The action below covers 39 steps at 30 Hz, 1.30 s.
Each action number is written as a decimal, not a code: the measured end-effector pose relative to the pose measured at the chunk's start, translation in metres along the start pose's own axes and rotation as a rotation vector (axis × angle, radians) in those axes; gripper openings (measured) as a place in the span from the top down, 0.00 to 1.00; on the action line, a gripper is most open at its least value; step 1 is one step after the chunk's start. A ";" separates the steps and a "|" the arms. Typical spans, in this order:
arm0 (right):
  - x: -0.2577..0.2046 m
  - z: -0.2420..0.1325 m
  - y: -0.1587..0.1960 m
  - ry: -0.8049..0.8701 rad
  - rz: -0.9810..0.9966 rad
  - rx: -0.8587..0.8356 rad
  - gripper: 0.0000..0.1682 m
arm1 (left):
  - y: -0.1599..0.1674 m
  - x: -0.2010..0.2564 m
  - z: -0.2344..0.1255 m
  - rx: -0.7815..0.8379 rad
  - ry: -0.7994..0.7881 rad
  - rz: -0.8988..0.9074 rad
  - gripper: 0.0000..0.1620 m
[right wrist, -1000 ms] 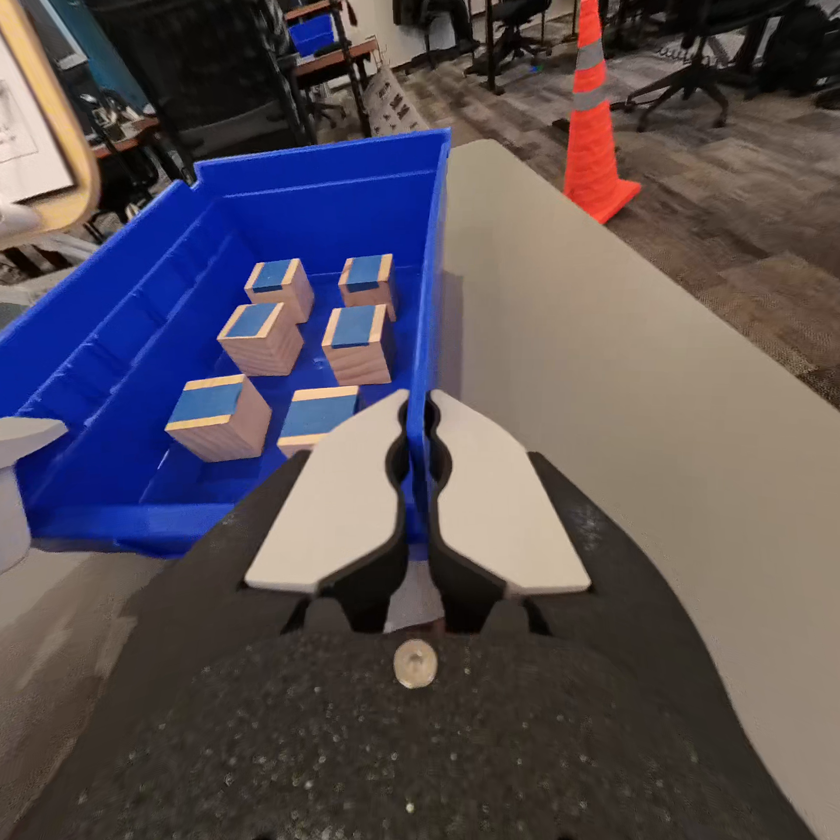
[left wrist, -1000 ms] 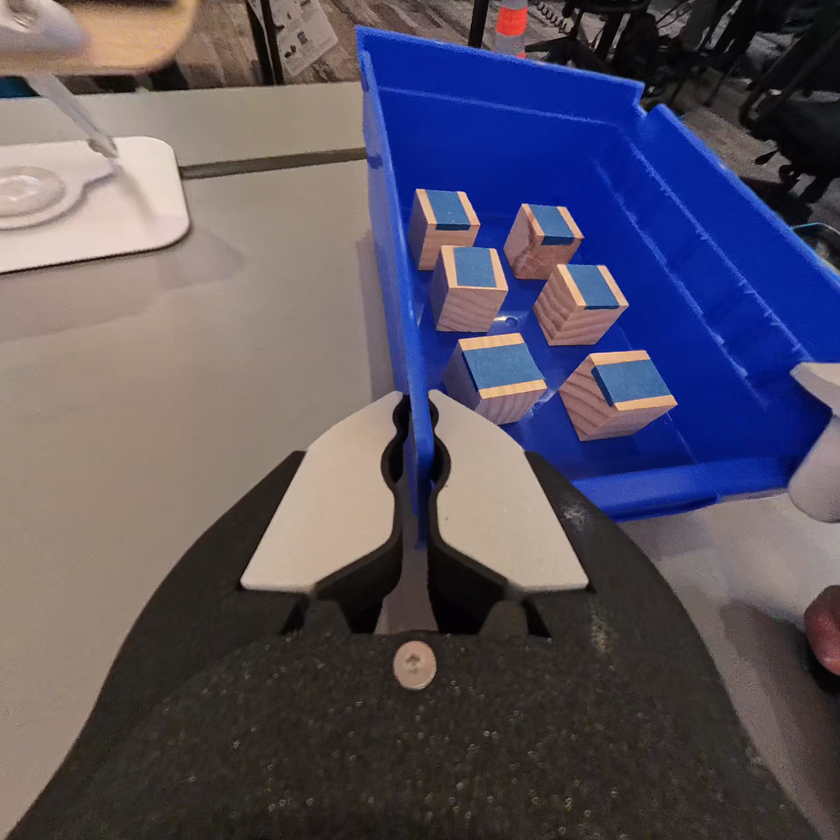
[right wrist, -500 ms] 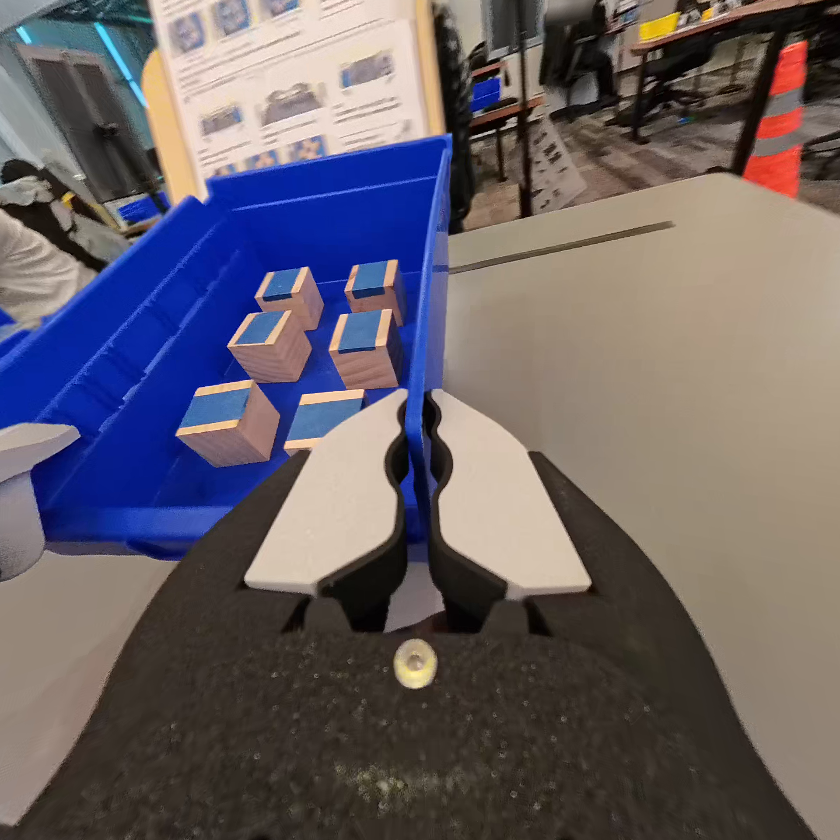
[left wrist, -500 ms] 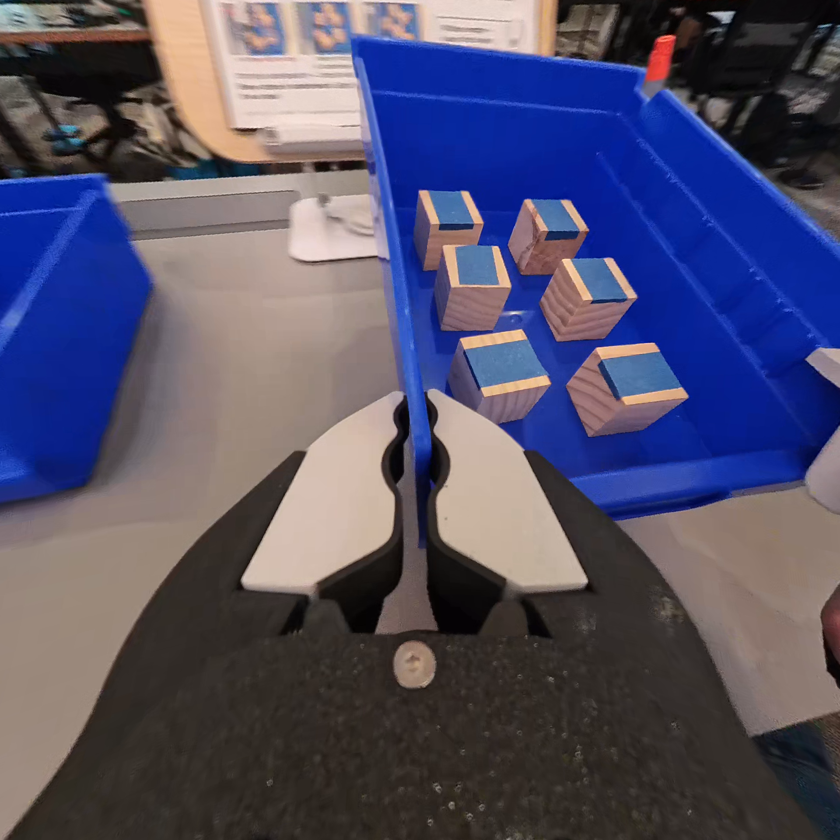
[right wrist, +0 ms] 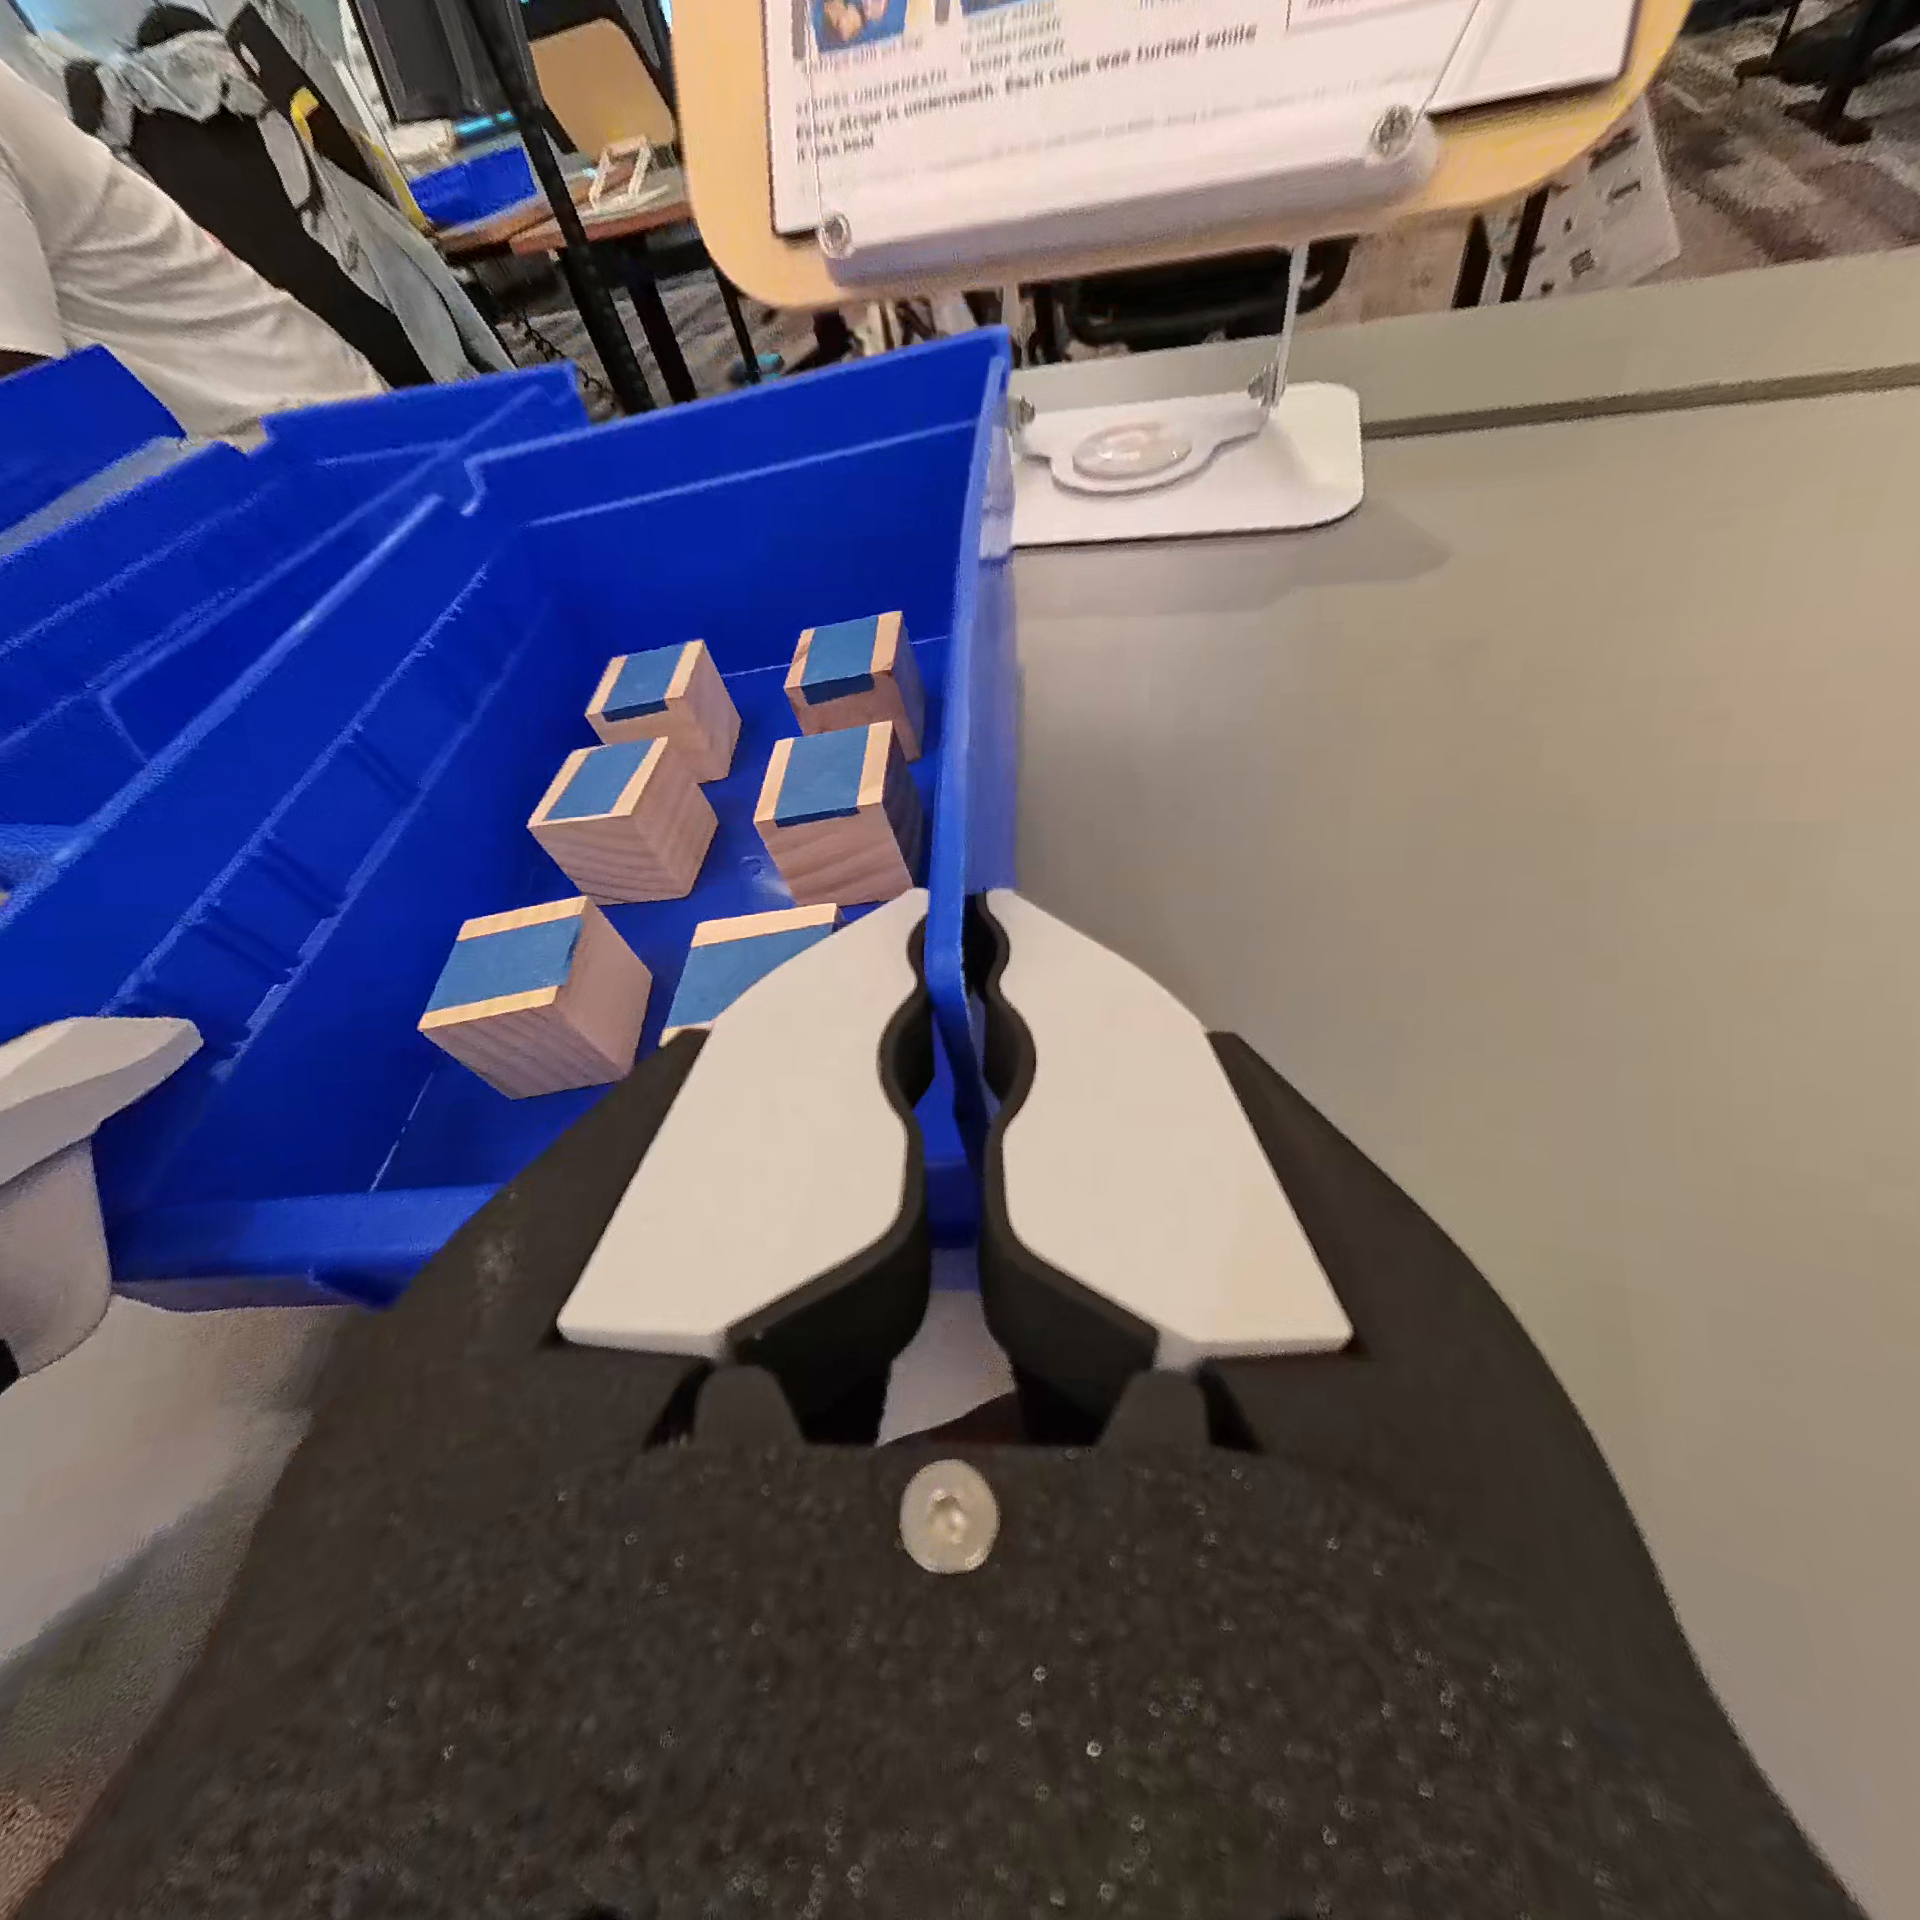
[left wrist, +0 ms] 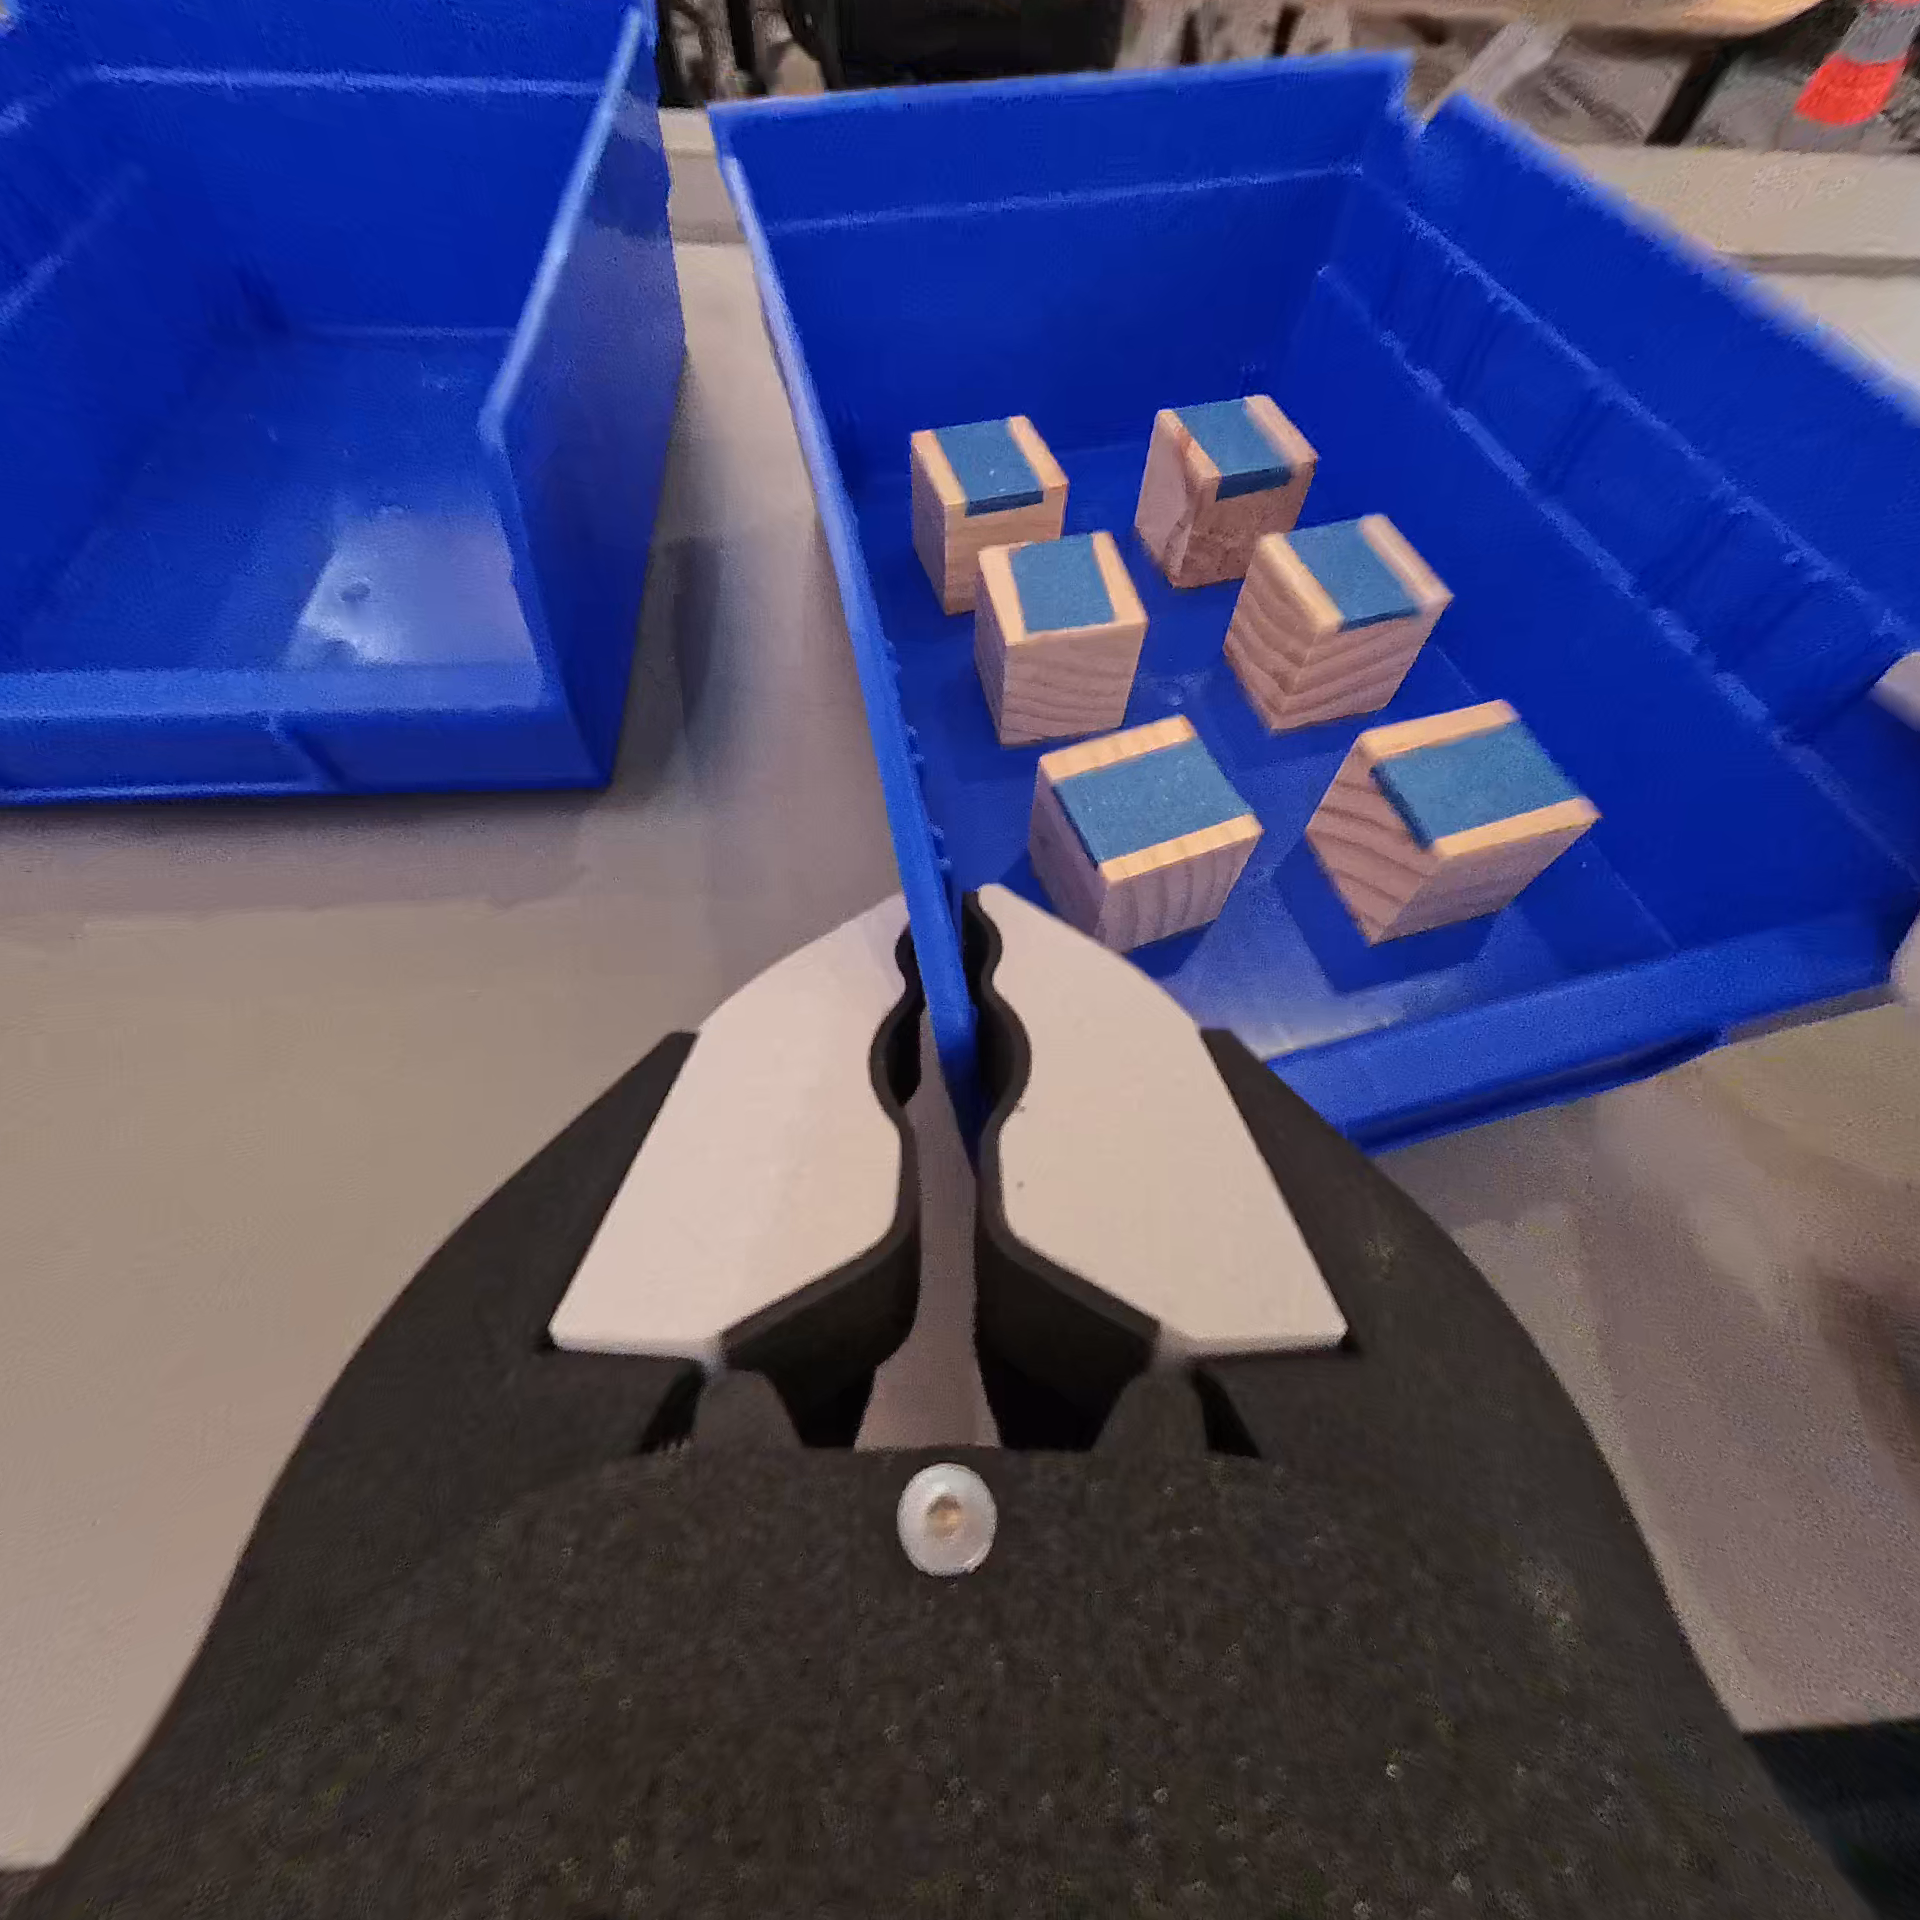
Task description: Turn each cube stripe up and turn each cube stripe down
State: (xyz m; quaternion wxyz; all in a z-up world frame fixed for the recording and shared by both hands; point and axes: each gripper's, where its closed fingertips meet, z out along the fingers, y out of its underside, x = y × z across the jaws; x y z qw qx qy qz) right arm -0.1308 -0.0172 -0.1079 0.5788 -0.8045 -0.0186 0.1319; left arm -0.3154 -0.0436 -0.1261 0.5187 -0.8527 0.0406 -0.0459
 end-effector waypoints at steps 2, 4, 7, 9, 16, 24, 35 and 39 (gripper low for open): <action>0.004 0.004 0.005 -0.018 0.021 -0.005 0.97 | -0.002 0.001 0.002 0.012 -0.010 0.010 0.98; 0.005 0.005 0.006 -0.038 0.014 0.003 0.97 | -0.003 0.001 0.003 0.024 -0.022 -0.006 0.97; 0.002 0.003 0.007 -0.116 -0.004 -0.023 0.93 | 0.003 0.004 0.001 -0.015 0.040 -0.061 0.89; 0.001 -0.007 0.004 -0.193 0.013 -0.039 0.79 | 0.002 0.002 -0.012 -0.053 0.075 -0.113 0.58; 0.000 -0.091 0.001 -0.406 -0.136 0.193 0.85 | -0.011 -0.102 -0.066 -0.021 -0.012 -0.069 0.51; -0.021 -0.094 0.017 -0.492 -0.119 0.163 0.84 | -0.051 -0.266 0.021 0.024 -0.084 -0.160 0.54; -0.056 -0.101 0.037 -0.565 -0.103 0.117 0.84 | -0.065 -0.289 0.099 -0.054 -0.064 -0.122 0.82; -0.095 -0.108 0.052 -0.624 -0.125 0.088 0.82 | -0.055 -0.285 0.079 -0.041 -0.065 -0.216 0.97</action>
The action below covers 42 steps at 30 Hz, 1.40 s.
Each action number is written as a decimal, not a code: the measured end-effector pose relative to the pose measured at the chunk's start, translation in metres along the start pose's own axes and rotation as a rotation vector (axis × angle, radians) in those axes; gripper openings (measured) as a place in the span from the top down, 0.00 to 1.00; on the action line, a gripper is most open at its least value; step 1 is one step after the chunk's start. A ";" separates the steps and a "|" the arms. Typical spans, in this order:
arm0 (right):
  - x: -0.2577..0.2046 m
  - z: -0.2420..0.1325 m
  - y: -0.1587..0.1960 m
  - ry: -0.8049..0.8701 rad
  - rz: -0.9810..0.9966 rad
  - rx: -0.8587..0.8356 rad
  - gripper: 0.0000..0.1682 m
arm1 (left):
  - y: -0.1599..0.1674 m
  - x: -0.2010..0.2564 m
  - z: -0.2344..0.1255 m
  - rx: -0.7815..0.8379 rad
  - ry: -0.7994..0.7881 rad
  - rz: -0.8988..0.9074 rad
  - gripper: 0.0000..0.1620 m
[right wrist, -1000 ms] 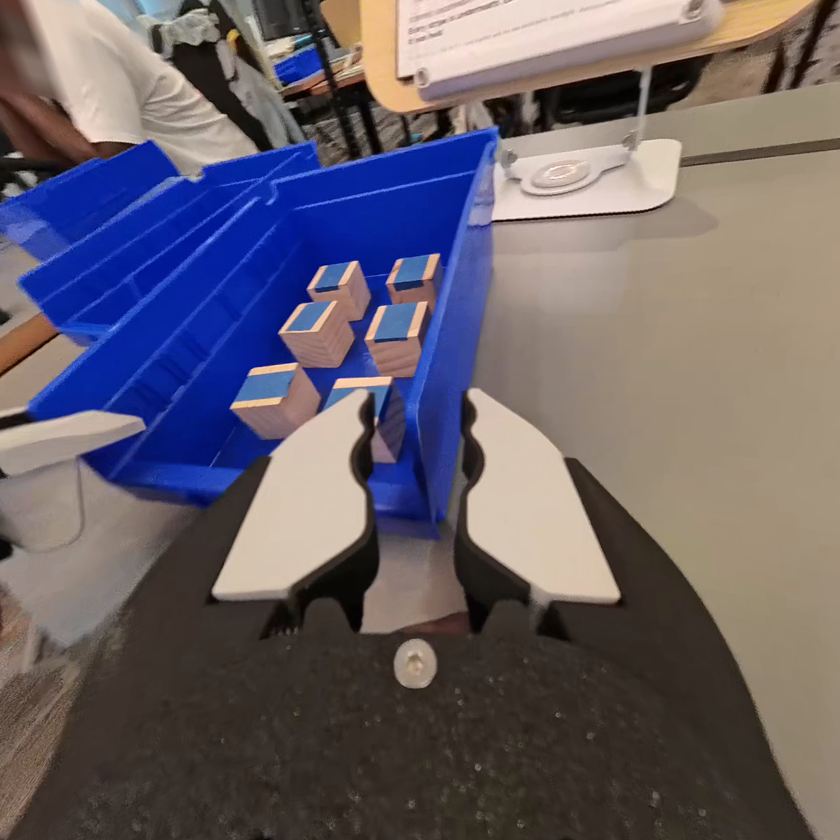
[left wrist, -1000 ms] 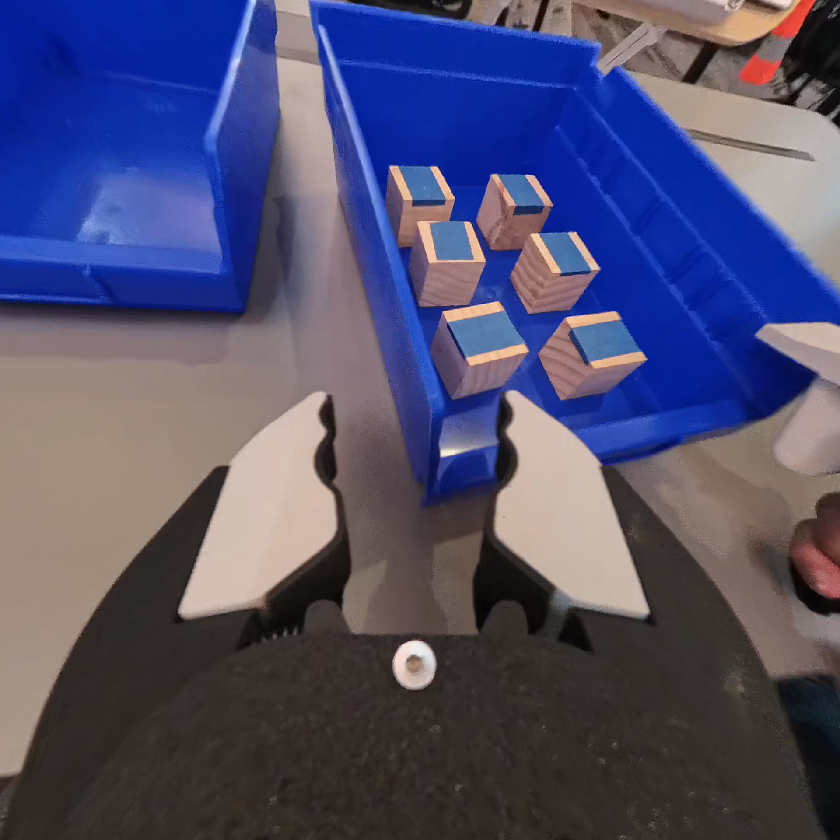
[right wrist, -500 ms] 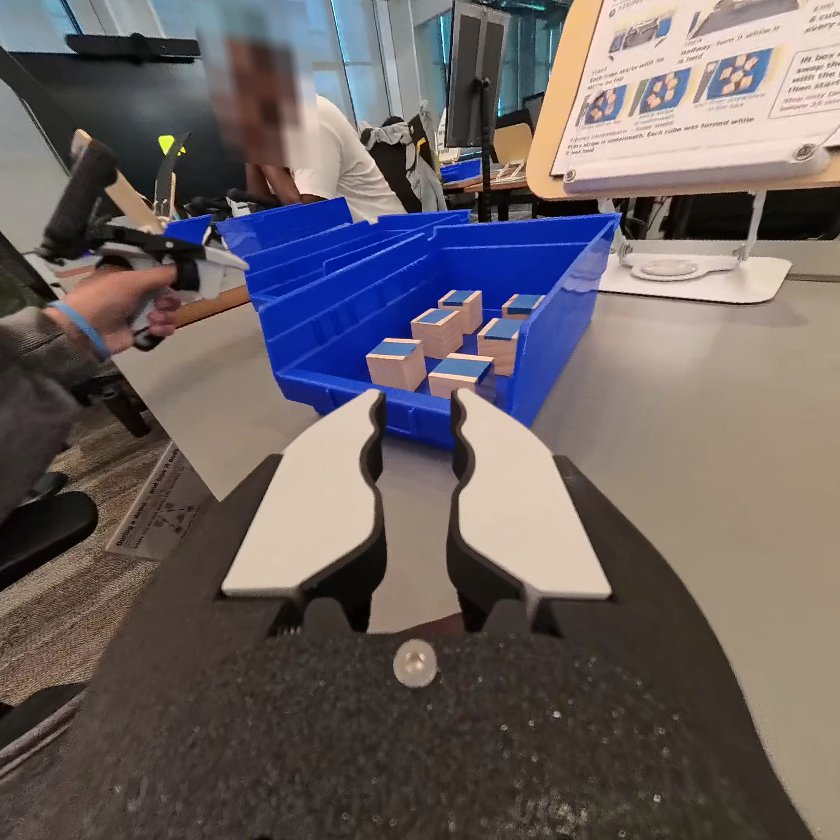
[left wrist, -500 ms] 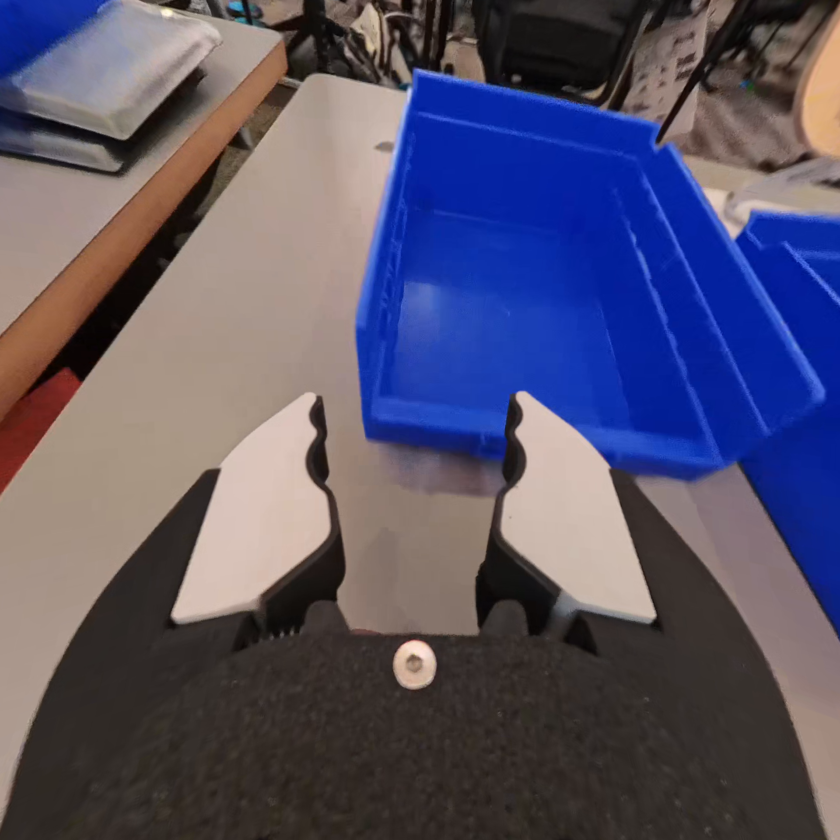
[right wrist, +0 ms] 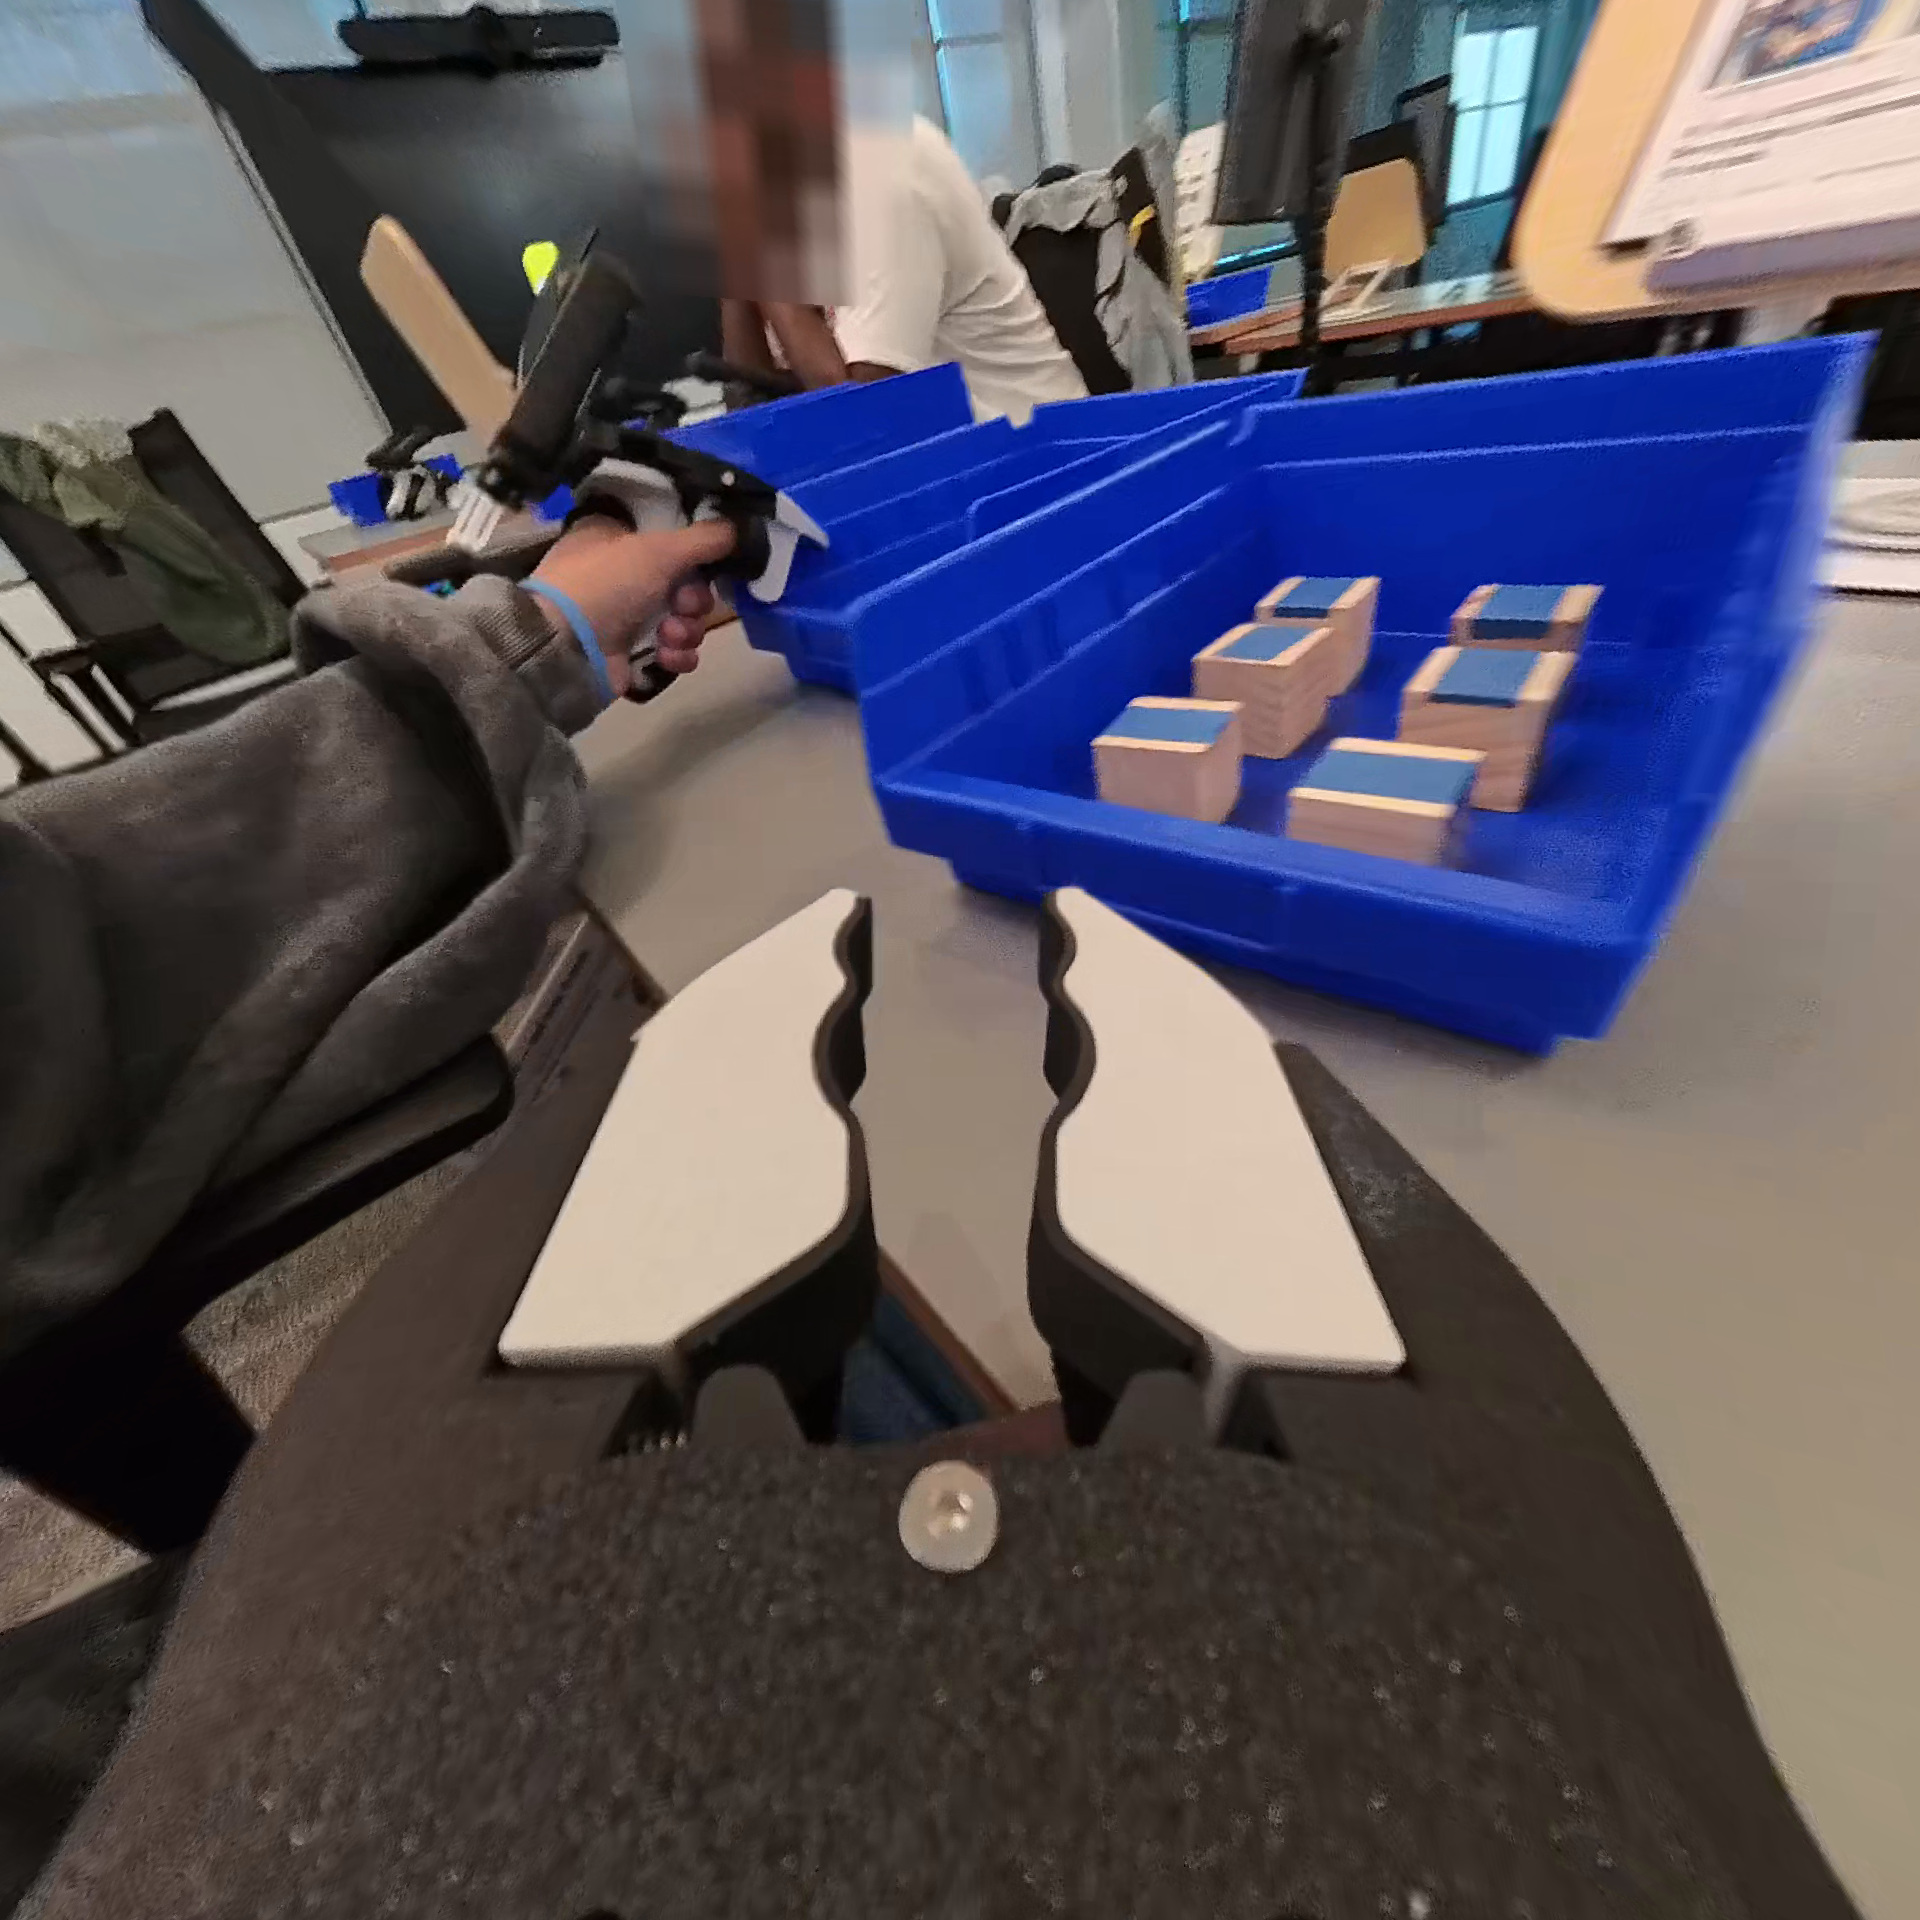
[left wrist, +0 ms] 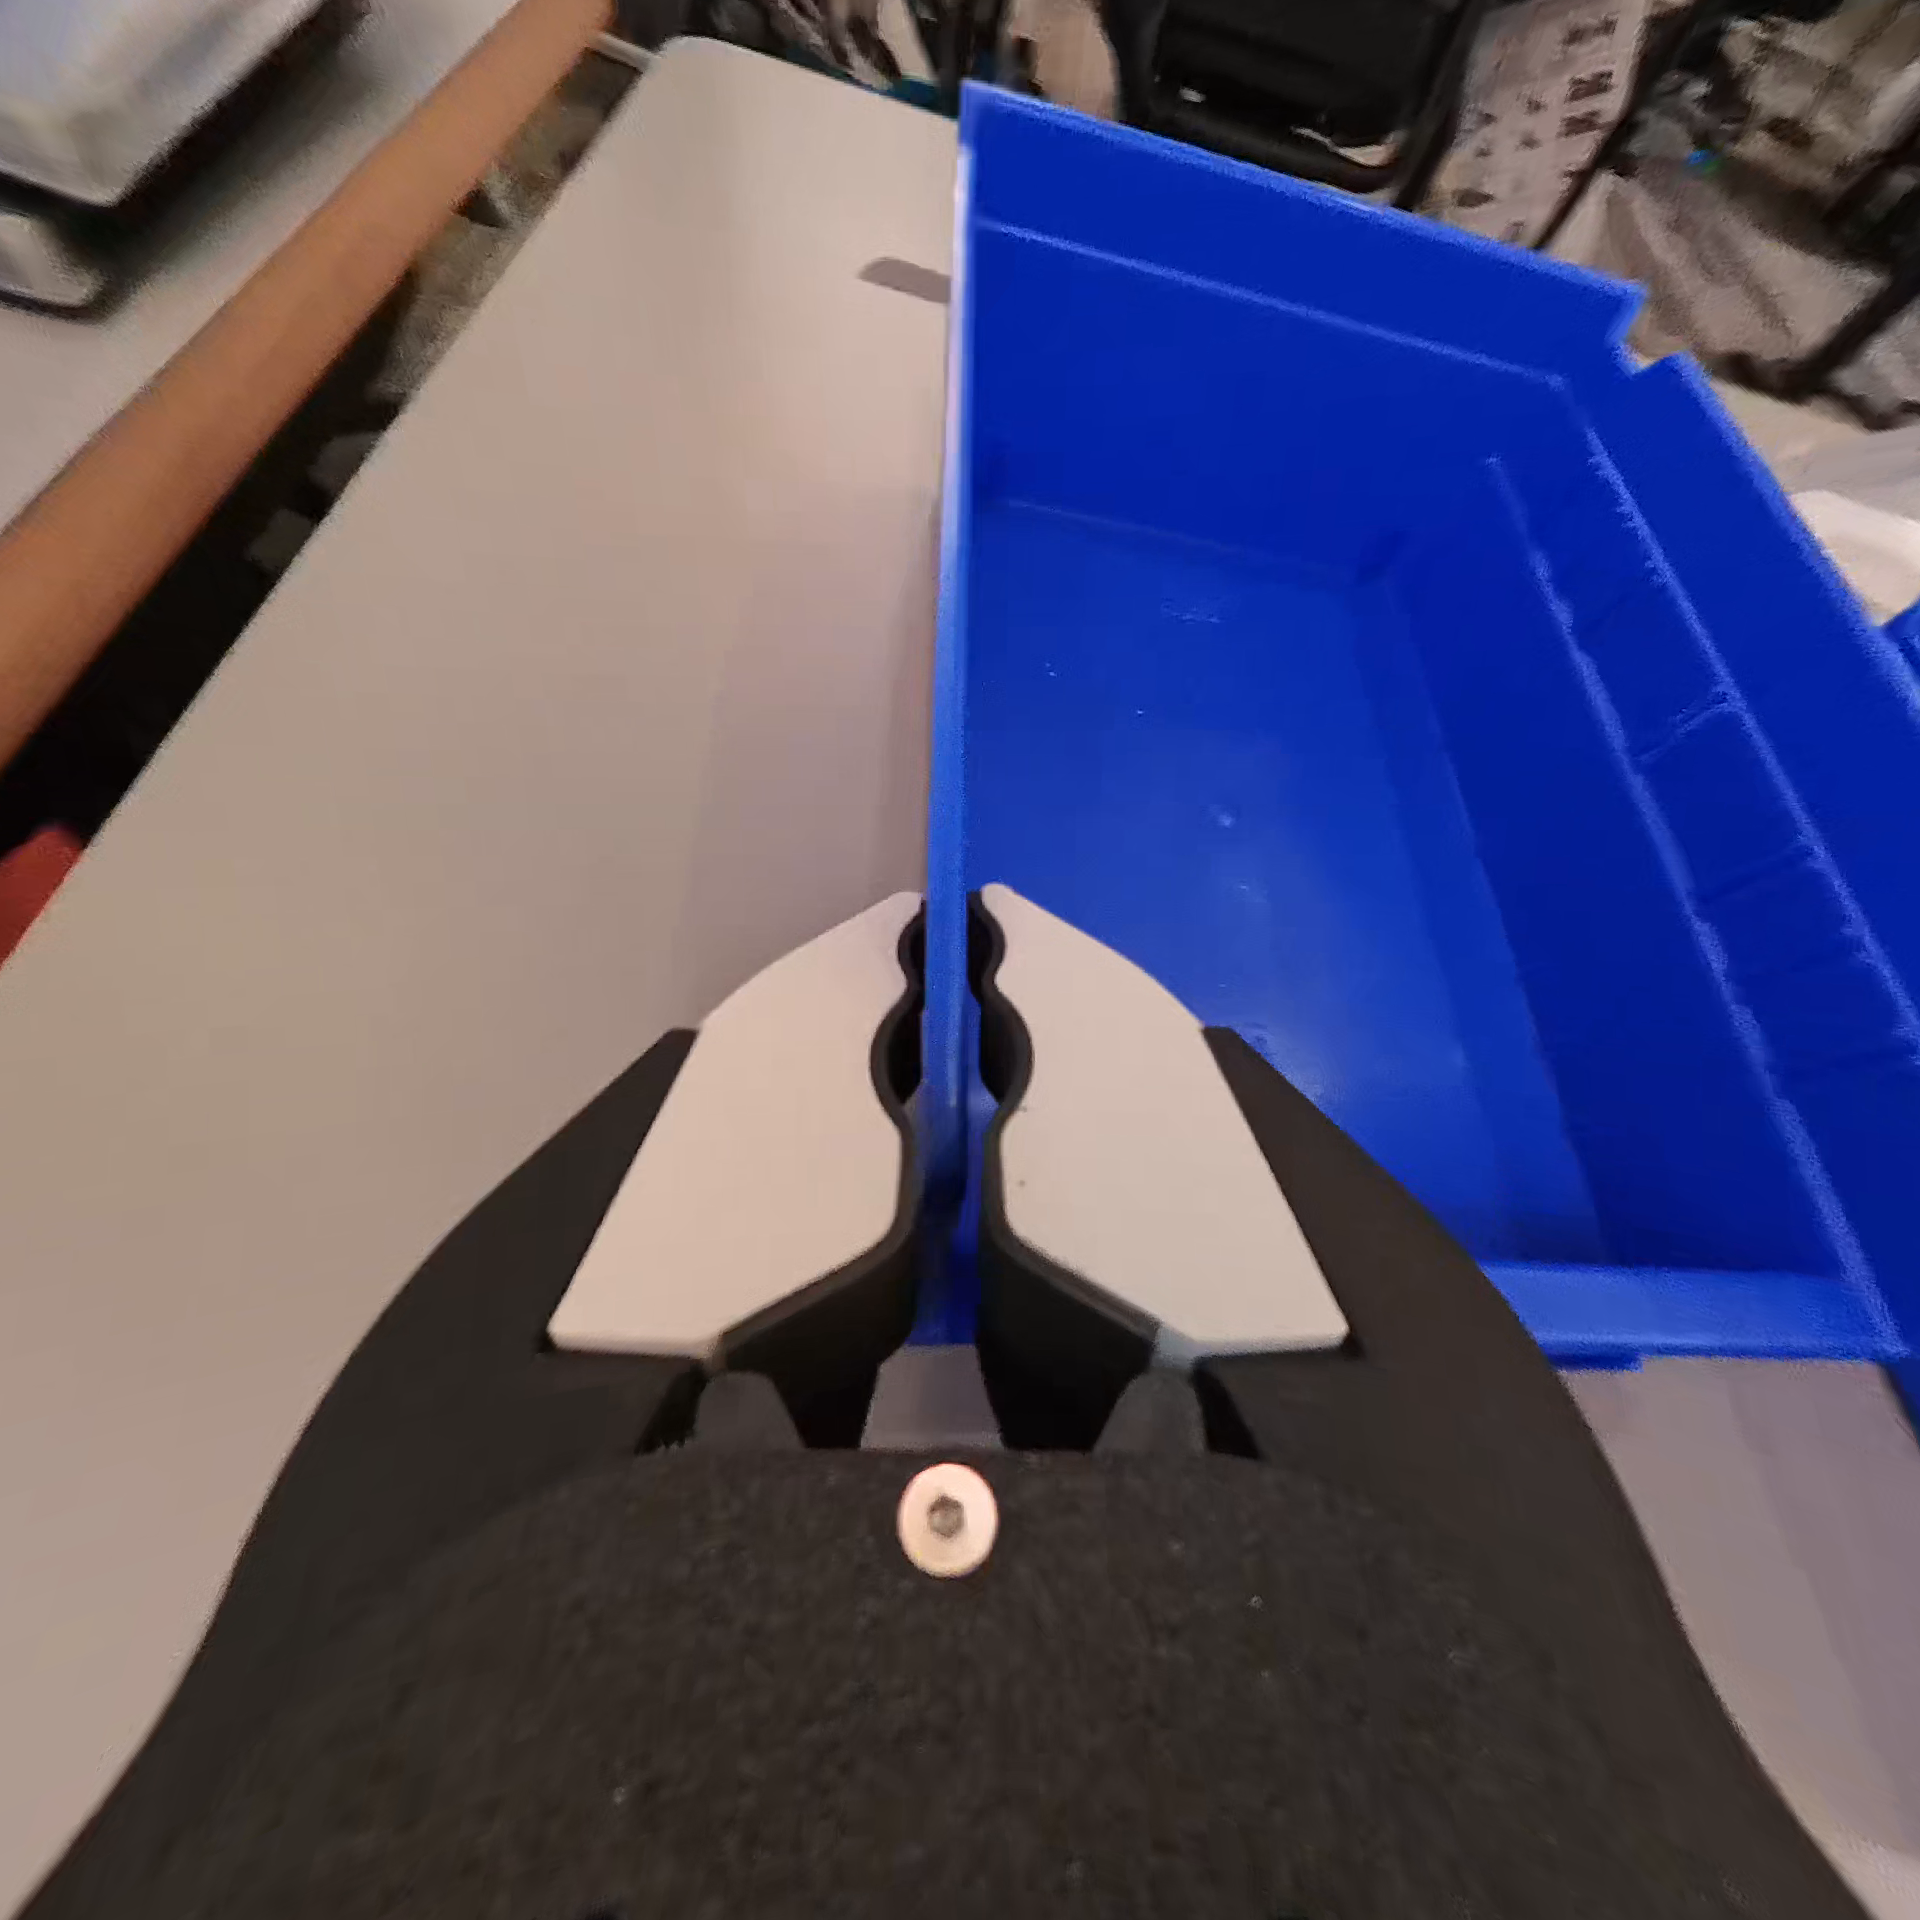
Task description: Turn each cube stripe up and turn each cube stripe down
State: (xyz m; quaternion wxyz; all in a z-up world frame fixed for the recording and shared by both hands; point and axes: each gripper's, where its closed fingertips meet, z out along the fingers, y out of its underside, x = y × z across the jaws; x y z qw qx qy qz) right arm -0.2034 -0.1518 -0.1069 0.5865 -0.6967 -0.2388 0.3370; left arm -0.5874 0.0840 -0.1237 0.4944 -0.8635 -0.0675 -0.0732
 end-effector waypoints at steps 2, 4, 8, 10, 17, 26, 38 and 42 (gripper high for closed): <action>-0.020 0.011 0.005 -0.013 -0.041 -0.028 0.82 | 0.013 0.002 -0.021 0.007 -0.061 0.029 0.97; -0.035 0.025 0.005 -0.013 -0.083 -0.040 0.82 | 0.029 0.005 -0.046 -0.010 -0.104 0.053 0.97; -0.069 0.067 0.007 -0.048 -0.075 -0.110 0.80 | 0.061 0.008 -0.100 0.001 -0.143 0.026 0.96; -0.084 0.090 0.012 -0.056 -0.076 -0.166 0.83 | 0.077 0.010 -0.126 0.003 -0.149 0.017 0.97; -0.089 0.124 -0.008 0.096 -0.031 -0.050 0.74 | 0.120 0.022 -0.195 0.030 -0.128 -0.014 0.97; -0.082 0.136 -0.019 0.247 -0.128 -0.039 0.93 | 0.130 0.042 -0.221 0.161 -0.116 -0.021 0.97; 0.030 -0.011 -0.202 0.584 -0.352 0.330 0.96 | -0.013 0.260 -0.222 0.523 0.137 0.190 0.97; 0.137 -0.108 -0.213 0.829 -0.302 0.270 0.97 | -0.003 0.406 -0.168 0.408 0.293 0.260 0.97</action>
